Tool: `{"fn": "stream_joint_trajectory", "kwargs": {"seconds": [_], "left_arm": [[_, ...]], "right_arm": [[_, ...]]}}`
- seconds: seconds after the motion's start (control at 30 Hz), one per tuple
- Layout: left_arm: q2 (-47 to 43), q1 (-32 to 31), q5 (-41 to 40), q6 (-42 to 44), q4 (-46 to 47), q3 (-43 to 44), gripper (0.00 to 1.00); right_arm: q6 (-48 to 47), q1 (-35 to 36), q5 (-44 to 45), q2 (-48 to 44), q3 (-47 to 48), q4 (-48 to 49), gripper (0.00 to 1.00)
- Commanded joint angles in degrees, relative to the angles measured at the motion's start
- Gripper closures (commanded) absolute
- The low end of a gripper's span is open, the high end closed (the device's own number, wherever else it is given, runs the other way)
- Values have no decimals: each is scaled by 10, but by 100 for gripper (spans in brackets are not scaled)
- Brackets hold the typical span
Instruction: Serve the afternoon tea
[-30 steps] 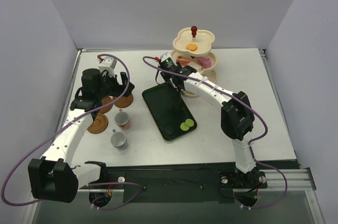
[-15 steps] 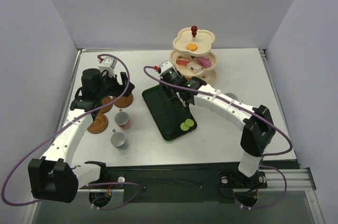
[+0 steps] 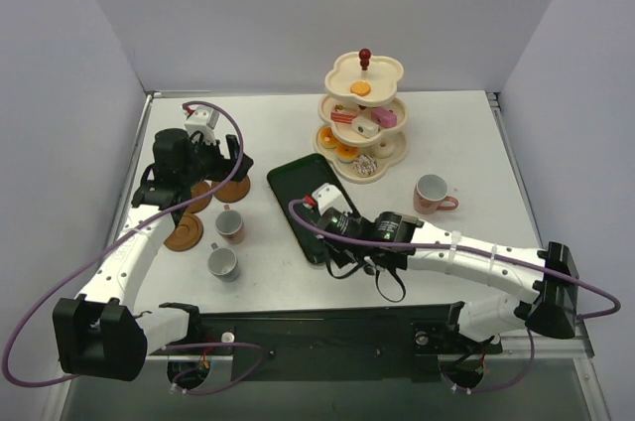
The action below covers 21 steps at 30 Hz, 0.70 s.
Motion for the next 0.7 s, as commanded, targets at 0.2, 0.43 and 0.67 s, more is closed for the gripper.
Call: {"fn": "stream_joint_trajectory", "kwargs": {"seconds": [0.2, 0.43, 0.67], "left_arm": [[-6, -13, -9, 6, 13, 14, 6], [-5, -22, -17, 11, 9, 15, 6], [-7, -21, -17, 11, 9, 16, 6]], "right_arm": [[99, 67, 47, -18, -28, -70, 53], [103, 77, 42, 6, -21, -73, 52], [103, 90, 19, 28, -18, -73, 51]]}}
